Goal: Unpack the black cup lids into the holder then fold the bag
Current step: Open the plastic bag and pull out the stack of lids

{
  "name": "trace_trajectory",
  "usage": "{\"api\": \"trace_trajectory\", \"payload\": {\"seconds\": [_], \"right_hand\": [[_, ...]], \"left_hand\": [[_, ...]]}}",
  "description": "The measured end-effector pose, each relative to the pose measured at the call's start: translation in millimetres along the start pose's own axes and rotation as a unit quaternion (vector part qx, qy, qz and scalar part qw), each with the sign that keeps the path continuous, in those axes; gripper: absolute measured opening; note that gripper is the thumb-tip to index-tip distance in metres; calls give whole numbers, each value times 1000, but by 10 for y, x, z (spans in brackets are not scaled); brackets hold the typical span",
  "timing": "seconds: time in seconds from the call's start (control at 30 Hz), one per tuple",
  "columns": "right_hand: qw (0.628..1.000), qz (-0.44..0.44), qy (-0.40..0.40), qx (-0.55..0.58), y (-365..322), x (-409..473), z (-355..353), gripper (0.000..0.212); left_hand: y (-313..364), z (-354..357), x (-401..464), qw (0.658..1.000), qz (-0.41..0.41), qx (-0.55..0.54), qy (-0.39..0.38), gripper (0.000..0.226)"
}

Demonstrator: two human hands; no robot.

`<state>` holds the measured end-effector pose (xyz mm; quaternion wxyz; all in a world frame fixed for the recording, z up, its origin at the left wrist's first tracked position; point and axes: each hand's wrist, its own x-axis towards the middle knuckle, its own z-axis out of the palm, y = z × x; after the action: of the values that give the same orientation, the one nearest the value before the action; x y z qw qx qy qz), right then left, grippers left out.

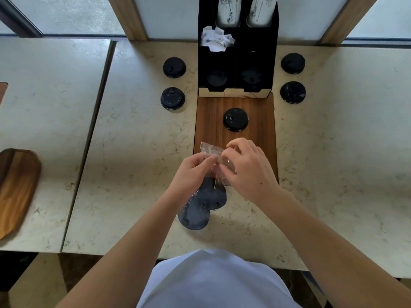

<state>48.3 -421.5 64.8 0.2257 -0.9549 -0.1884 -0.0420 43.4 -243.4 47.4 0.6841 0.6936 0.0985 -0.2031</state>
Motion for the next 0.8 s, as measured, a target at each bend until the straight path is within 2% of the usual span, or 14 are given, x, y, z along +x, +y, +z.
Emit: {"api": "trace_trajectory", "payload": {"seconds": [0.13, 0.3, 0.4, 0.53, 0.7, 0.8], "right_hand": [[1000, -6, 4, 5, -81, 39, -2, 15], [999, 0, -34, -11, -108, 78, -23, 15], [994, 45, -67, 71, -46, 124, -51, 14], [964, 147, -142, 172, 156, 229, -190, 15], [910, 227, -239, 253, 449, 339, -380, 15], [876, 276, -232, 321, 437, 346, -352, 22]], "left_hand": [[29, 22, -17, 999, 19, 38, 26, 34], [50, 21, -21, 992, 41, 111, 53, 33], [71, -18, -26, 991, 45, 122, 22, 28], [64, -108, -34, 991, 29, 130, -11, 31], [102, -175, -35, 989, 5, 129, -66, 30], [117, -145, -14, 989, -3, 129, -69, 34]]}}
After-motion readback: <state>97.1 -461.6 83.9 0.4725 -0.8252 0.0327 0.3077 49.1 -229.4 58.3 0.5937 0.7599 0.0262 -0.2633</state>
